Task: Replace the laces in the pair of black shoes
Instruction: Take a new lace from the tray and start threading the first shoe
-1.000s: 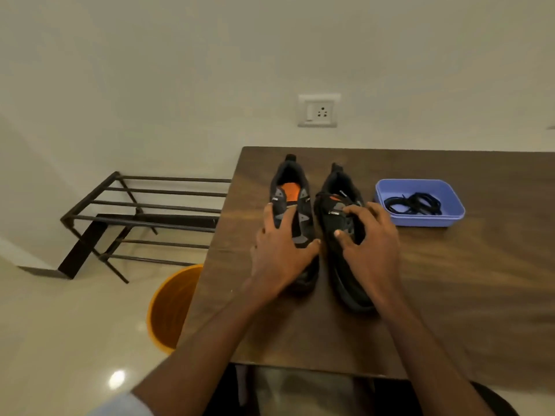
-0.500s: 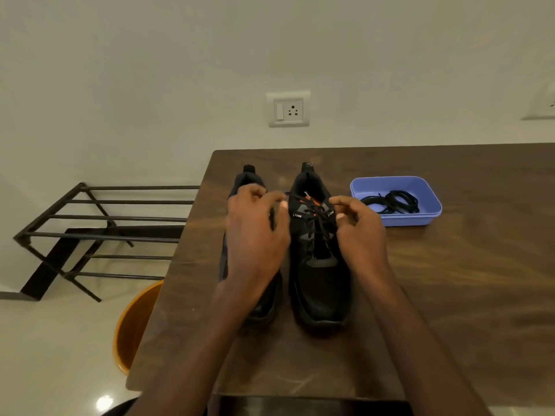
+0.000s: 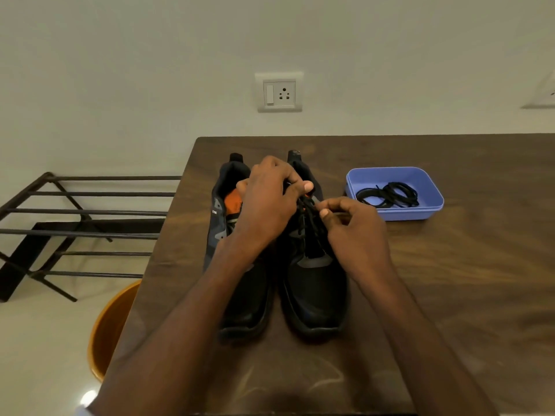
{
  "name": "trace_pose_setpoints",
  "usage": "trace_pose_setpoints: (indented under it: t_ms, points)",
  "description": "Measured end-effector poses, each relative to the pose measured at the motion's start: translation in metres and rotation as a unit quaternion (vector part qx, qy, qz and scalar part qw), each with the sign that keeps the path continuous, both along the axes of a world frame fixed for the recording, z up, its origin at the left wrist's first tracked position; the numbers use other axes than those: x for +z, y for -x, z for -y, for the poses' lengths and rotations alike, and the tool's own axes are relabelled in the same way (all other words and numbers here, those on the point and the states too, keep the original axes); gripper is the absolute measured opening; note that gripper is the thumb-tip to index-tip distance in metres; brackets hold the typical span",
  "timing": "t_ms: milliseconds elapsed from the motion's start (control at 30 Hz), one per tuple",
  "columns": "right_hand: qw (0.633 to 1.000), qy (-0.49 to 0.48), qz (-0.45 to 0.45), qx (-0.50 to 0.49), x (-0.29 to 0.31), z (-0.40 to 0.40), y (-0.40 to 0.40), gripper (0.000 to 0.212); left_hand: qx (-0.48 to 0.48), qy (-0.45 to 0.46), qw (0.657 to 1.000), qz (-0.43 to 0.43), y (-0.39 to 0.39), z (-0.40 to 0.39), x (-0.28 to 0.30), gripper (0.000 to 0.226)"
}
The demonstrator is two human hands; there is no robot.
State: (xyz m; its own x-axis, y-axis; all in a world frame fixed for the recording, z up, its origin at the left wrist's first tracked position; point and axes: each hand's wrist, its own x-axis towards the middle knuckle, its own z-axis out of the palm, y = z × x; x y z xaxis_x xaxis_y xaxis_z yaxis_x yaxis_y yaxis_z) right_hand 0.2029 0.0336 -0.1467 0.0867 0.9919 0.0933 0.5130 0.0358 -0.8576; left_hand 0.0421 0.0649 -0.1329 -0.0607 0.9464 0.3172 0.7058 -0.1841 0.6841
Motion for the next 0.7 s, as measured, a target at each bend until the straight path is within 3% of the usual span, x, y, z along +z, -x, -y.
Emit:
trace_pose_setpoints:
  t_ms: [100,233,400,500,567,700]
  points:
    - [0.999,-0.006,0.025,0.020,-0.001,0.001,0.003,0.019,0.018,-0.029,0.997,0.073,-0.003,0.002,0.003,0.024]
    - [0.999,-0.002,0.042,0.003,-0.002,0.002,0.003,0.006,0.055,-0.061,0.983,0.162,0.004,0.007,0.025,0.023]
    - [0.999,0.029,-0.043,-0.005,0.004,0.001,-0.001,0.007,0.038,-0.052,0.905,0.420,0.021,0.032,0.050,0.024]
    - [0.984,0.026,-0.172,-0.032,0.010,0.002,0.003,0.009,0.065,-0.049,0.911,0.404,0.030,0.045,0.038,0.023]
    - [0.953,0.037,-0.296,-0.060,0.015,0.000,0.003,0.015,0.084,-0.056,0.929,0.357,0.037,0.045,0.026,0.023]
    - [0.822,0.039,-0.563,-0.074,0.021,-0.005,-0.016,0.026,0.083,-0.075,0.975,0.191,0.051,0.040,0.013,0.019]
